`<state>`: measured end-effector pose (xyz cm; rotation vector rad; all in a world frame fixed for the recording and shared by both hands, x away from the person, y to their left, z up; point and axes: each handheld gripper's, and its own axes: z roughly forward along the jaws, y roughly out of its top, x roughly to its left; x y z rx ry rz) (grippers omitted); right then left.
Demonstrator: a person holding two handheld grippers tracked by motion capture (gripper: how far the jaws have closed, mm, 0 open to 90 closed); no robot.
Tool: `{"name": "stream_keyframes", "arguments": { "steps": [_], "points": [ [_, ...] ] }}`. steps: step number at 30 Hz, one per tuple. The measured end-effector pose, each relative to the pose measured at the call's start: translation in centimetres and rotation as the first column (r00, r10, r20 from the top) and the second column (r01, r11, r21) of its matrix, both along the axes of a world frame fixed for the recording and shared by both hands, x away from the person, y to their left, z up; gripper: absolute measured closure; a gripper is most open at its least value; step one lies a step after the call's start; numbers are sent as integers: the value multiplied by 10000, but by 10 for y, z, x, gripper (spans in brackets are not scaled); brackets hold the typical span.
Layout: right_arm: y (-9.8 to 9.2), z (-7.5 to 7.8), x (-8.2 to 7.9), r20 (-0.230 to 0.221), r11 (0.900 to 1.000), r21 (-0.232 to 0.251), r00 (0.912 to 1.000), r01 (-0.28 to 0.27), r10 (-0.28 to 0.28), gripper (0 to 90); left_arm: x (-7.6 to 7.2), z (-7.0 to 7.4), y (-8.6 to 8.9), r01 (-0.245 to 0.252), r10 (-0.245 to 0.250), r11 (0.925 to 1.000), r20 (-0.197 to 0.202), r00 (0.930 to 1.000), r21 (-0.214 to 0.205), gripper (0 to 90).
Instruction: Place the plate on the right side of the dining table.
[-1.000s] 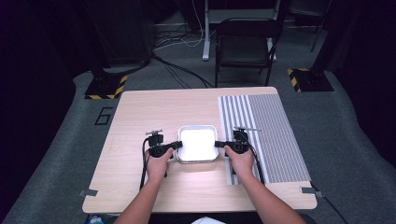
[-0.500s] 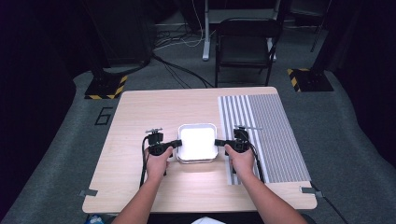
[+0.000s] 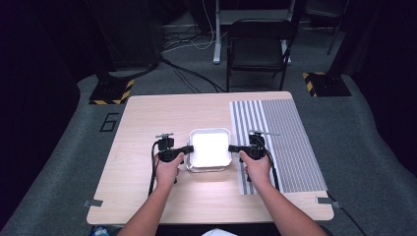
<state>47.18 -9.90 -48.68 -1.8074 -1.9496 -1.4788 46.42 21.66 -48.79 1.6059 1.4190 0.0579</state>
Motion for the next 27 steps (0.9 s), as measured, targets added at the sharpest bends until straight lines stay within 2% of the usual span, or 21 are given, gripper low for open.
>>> {"name": "stream_keyframes", "arguments": {
  "steps": [7, 8, 26, 27],
  "points": [
    [-4, 4, 0, 72, 10000, -85, 10000, 31, -30, 835, 2, 5, -6, -2, 2, 10000, 85, 10000, -37, 794],
    [-4, 4, 0, 78, 10000, -87, 10000, 36, -35, 835, 3, 6, -6, 114, -115, 9999, 81, 9999, 67, 794],
    [-26, 14, -3, 218, 9995, -123, 9993, 304, -301, 838, 8, 17, -28, 383, -385, 9992, 232, 9990, 77, 797],
    [-27, 14, -3, 234, 9994, -118, 9992, 320, -317, 837, 9, 17, -29, 434, -438, 9989, 268, 9987, 166, 797]
  ]
}}
